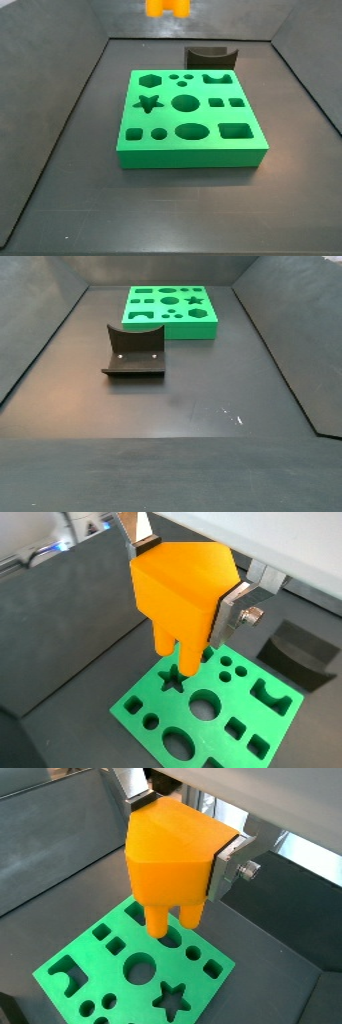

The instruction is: Insert the 3 prong object.

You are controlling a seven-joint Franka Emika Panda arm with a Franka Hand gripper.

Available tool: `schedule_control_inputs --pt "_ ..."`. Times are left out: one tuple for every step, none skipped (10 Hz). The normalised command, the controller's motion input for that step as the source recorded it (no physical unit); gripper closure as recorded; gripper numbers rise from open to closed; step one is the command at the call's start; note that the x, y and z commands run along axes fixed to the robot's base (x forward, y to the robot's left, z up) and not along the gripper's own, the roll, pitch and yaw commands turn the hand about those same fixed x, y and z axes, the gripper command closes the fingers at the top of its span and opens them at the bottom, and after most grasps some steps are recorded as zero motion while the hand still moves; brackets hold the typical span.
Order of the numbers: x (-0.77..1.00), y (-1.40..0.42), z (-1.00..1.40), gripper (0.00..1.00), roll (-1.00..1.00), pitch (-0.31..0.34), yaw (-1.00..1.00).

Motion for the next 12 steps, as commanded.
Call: schedule_control_inputs --pt "0.33 0.12 -0.63 1.0 -0.04 0.0 -0.88" --pt "0.35 0.11 -0.63 1.0 -0.02 0.0 -0.87" --pt "0.45 0.11 -0.67 1.0 0.01 0.0 -0.79" --pt "0.54 0.18 -0.61 1.0 0.02 0.0 -0.68" --pt "0.54 0.64 -0.58 1.0 -0.08 -0.02 -0.28" --pt "0.39 0.94 -0.51 1.0 -0.18 -0.03 0.0" --pt "0.29 0.95 -0.44 1.0 -0.16 -0.017 0.0" --pt "0.19 0.99 -0.37 1.0 -0.1 -0.013 0.0" --pt "0.19 1.0 -0.35 1.0 -0.05 0.0 0.0" --pt "0.32 0.9 -0.36 1.0 -0.07 0.0 0.0" --pt "0.3 0.06 -0.29 1.0 -0.14 -0.009 -0.86" --pt "0.1 0.0 -0.41 1.0 -0.08 -0.01 -1.0"
